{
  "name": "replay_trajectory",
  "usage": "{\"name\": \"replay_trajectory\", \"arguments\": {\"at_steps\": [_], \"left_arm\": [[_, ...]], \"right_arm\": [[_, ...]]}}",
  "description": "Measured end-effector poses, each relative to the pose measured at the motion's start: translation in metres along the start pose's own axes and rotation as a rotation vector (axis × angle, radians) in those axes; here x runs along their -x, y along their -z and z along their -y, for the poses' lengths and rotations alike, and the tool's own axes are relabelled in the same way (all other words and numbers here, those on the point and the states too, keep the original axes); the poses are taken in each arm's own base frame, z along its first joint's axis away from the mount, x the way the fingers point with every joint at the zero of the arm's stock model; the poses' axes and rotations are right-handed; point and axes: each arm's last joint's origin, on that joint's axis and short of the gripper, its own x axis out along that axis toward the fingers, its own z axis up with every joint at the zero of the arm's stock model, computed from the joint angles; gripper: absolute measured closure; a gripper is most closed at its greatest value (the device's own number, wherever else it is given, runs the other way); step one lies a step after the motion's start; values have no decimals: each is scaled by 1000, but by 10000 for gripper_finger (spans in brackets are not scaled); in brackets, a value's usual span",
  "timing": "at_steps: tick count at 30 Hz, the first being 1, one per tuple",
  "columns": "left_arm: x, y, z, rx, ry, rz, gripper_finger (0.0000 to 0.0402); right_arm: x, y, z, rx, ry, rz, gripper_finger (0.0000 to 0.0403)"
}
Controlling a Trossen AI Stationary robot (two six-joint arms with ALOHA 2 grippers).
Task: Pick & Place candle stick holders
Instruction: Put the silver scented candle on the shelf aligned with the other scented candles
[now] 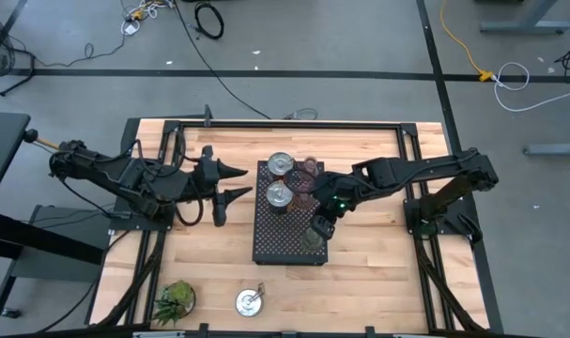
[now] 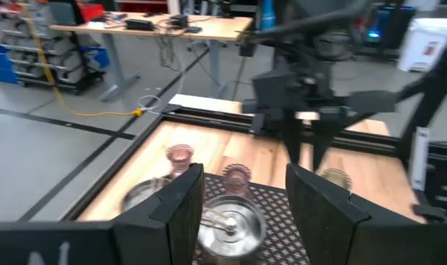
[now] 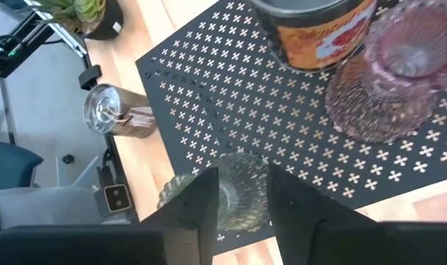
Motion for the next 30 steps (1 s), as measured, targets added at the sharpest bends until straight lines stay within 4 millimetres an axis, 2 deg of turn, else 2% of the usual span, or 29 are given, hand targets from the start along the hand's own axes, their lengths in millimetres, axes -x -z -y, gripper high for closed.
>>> {"name": "replay_trajectory", "arguments": {"at_steps": [5, 11, 18, 21, 24, 30], "left_arm": [[0, 0, 2, 4, 68, -14, 204], [1, 2, 5, 113, 178, -57, 204], [-3, 28, 9, 262, 188, -333, 204], [-3, 42, 19, 311, 199, -457, 204], [0, 56, 37, 331, 200, -555, 205], [14, 72, 69, 329, 207, -592, 205]], "right_arm": [[2, -4, 5, 12, 7, 11, 293], [16, -13, 19, 8, 6, 56, 308], [43, -17, 33, 16, 2, 124, 319], [55, -16, 38, 8, 3, 151, 319], [64, -14, 42, -1, 8, 162, 319], [75, -7, 45, -8, 54, 178, 319]]}}
